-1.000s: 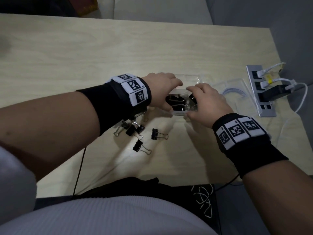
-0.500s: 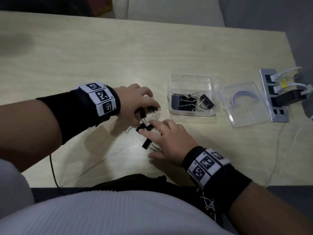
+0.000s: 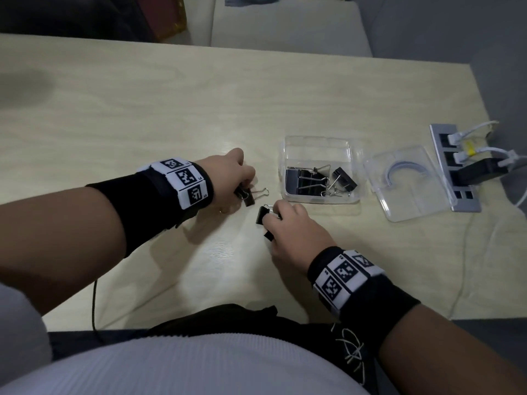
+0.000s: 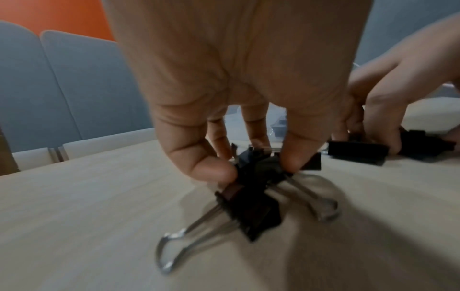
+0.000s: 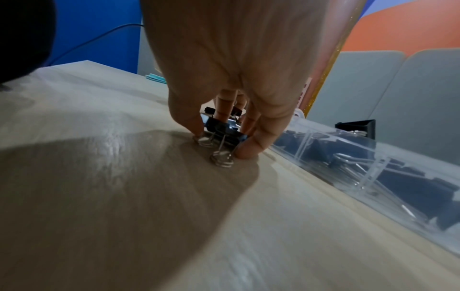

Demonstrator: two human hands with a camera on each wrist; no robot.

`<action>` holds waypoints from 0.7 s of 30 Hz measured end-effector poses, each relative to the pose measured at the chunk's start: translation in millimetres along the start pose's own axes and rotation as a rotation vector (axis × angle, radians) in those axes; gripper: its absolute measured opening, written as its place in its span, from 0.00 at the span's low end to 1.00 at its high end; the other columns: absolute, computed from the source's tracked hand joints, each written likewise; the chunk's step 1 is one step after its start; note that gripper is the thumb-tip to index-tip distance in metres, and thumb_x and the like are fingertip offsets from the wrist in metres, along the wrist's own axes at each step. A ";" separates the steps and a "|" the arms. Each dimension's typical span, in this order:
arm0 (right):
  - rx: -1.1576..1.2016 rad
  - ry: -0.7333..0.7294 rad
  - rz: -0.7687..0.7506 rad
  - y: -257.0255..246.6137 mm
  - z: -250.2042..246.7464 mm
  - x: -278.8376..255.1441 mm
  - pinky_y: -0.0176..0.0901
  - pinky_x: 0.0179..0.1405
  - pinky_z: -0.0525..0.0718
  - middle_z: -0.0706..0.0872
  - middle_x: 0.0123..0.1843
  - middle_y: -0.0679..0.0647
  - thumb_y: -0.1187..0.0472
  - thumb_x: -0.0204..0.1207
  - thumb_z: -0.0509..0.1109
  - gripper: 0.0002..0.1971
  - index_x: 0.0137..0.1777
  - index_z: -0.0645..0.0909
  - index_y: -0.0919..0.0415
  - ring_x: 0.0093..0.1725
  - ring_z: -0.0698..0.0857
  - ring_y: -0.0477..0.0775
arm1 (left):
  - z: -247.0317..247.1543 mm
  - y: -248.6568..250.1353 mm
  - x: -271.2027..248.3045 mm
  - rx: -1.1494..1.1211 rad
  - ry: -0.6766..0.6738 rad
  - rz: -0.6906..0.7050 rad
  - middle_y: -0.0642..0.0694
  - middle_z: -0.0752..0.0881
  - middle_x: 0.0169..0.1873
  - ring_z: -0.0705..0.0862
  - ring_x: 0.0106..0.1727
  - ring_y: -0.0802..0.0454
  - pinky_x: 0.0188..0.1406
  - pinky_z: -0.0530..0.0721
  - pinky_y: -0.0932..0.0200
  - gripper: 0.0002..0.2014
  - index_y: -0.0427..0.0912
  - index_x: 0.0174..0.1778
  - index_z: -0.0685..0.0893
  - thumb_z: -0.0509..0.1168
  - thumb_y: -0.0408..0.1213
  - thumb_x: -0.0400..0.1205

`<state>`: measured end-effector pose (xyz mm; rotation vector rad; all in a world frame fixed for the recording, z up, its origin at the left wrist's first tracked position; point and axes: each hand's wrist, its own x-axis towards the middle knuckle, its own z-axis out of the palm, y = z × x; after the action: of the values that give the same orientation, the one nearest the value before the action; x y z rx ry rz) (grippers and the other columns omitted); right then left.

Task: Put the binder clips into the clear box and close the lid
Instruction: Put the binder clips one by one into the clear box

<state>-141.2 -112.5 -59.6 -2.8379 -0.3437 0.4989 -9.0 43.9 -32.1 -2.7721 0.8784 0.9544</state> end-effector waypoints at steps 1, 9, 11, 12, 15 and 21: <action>0.002 0.006 0.016 1.0 -0.8 0.3 0.48 0.37 0.73 0.71 0.63 0.56 0.61 0.74 0.67 0.12 0.56 0.73 0.55 0.57 0.71 0.61 | 0.2 1.8 0.8 -0.004 -0.006 -0.003 0.46 0.70 0.62 0.82 0.46 0.42 0.47 0.87 0.46 0.26 0.53 0.60 0.76 0.75 0.47 0.66; 0.087 -0.022 0.061 14.0 -14.4 3.9 0.53 0.44 0.81 0.72 0.58 0.55 0.70 0.75 0.60 0.10 0.54 0.74 0.58 0.59 0.71 0.60 | 4.1 9.4 11.8 0.009 0.018 0.006 0.44 0.71 0.58 0.75 0.42 0.44 0.47 0.86 0.47 0.20 0.54 0.55 0.80 0.73 0.39 0.69; 0.142 -0.006 0.053 15.2 -18.6 4.2 0.55 0.49 0.81 0.74 0.57 0.55 0.71 0.75 0.61 0.11 0.54 0.77 0.60 0.59 0.74 0.59 | 4.1 7.9 15.1 -0.003 0.027 0.008 0.45 0.72 0.56 0.76 0.41 0.45 0.45 0.86 0.49 0.19 0.54 0.54 0.80 0.73 0.38 0.68; 0.174 0.003 0.048 15.4 -22.6 4.5 0.54 0.51 0.81 0.76 0.56 0.56 0.71 0.74 0.62 0.11 0.54 0.78 0.60 0.58 0.75 0.59 | 3.8 6.6 16.8 -0.009 0.030 0.012 0.46 0.72 0.55 0.76 0.40 0.45 0.43 0.85 0.50 0.18 0.53 0.53 0.80 0.73 0.38 0.68; 0.322 0.062 0.094 18.2 -42.2 7.2 0.42 0.50 0.76 0.78 0.54 0.52 0.71 0.70 0.67 0.14 0.53 0.82 0.57 0.52 0.77 0.52 | 1.1 1.3 20.8 -0.024 0.056 0.030 0.46 0.73 0.51 0.78 0.39 0.45 0.40 0.82 0.53 0.12 0.49 0.51 0.78 0.70 0.42 0.73; 0.558 0.346 0.407 52.6 -91.2 32.9 0.36 0.48 0.78 0.84 0.53 0.49 0.68 0.71 0.69 0.15 0.55 0.84 0.52 0.47 0.80 0.46 | -14.0 -5.2 26.4 -0.051 0.078 0.033 0.47 0.75 0.51 0.80 0.44 0.45 0.41 0.80 0.53 0.13 0.46 0.53 0.76 0.66 0.49 0.78</action>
<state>-68.5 -170.7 -0.7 -2.3684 0.3879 0.1285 18.4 31.7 -36.9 -2.8644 0.9266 0.8917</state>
